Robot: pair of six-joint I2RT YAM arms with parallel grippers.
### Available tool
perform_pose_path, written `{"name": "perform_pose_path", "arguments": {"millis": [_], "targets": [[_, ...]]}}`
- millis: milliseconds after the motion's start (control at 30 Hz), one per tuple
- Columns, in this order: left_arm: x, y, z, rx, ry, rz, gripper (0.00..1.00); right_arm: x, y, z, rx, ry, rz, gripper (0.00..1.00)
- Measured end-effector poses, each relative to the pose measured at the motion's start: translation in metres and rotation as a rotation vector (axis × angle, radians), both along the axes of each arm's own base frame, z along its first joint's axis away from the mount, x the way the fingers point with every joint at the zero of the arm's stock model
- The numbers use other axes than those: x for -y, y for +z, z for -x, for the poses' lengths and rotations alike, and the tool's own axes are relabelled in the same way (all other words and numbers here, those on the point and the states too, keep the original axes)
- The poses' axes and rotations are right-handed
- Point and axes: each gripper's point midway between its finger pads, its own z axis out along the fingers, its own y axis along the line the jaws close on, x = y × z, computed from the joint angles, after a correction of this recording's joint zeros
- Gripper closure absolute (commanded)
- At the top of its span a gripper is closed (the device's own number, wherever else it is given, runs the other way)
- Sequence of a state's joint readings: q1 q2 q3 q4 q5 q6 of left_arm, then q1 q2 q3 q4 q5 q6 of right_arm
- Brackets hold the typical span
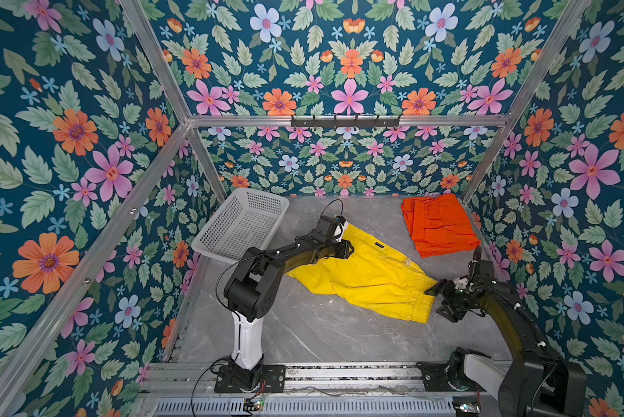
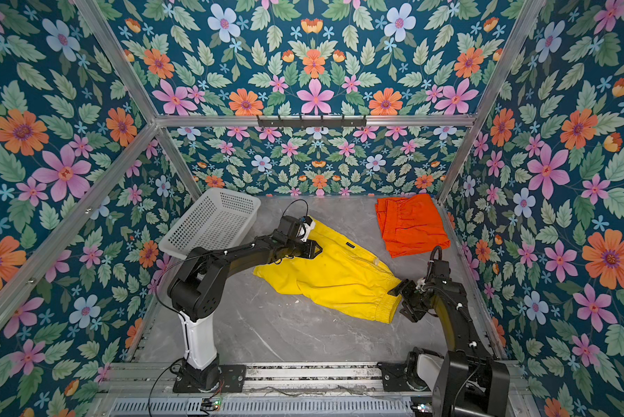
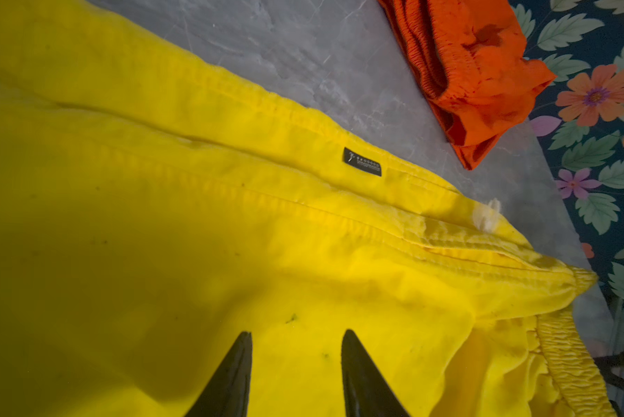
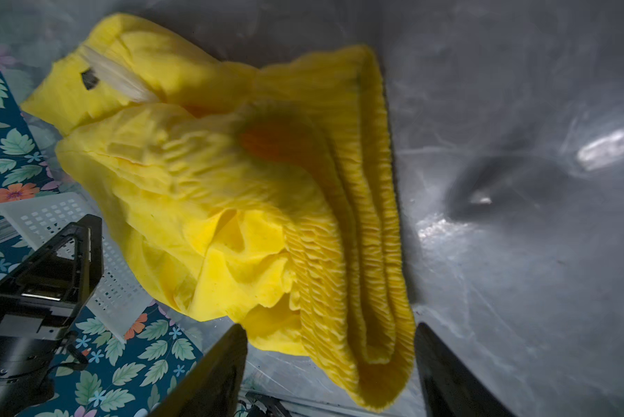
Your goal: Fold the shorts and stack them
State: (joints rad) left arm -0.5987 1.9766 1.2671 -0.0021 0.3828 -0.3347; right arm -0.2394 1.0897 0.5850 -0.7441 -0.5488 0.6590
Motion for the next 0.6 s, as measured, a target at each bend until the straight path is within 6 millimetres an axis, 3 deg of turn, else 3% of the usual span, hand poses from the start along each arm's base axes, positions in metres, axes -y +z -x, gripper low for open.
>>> {"name": "perform_pose_path", "arguments": {"millis": [167, 333, 600], "targets": [[-0.001, -0.019, 0.006, -0.033, -0.006, -0.016, 0.58, -0.005, -0.014, 0.004, -0.037, -0.01, -0.041, 0.27], [0.0, -0.024, 0.007, -0.034, -0.006, -0.007, 0.58, -0.009, -0.029, 0.003, -0.059, -0.017, -0.078, 0.27], [0.001, -0.033, 0.007, -0.042, -0.007, -0.007, 0.59, -0.016, -0.033, -0.023, 0.042, -0.005, -0.153, 0.32]]}}
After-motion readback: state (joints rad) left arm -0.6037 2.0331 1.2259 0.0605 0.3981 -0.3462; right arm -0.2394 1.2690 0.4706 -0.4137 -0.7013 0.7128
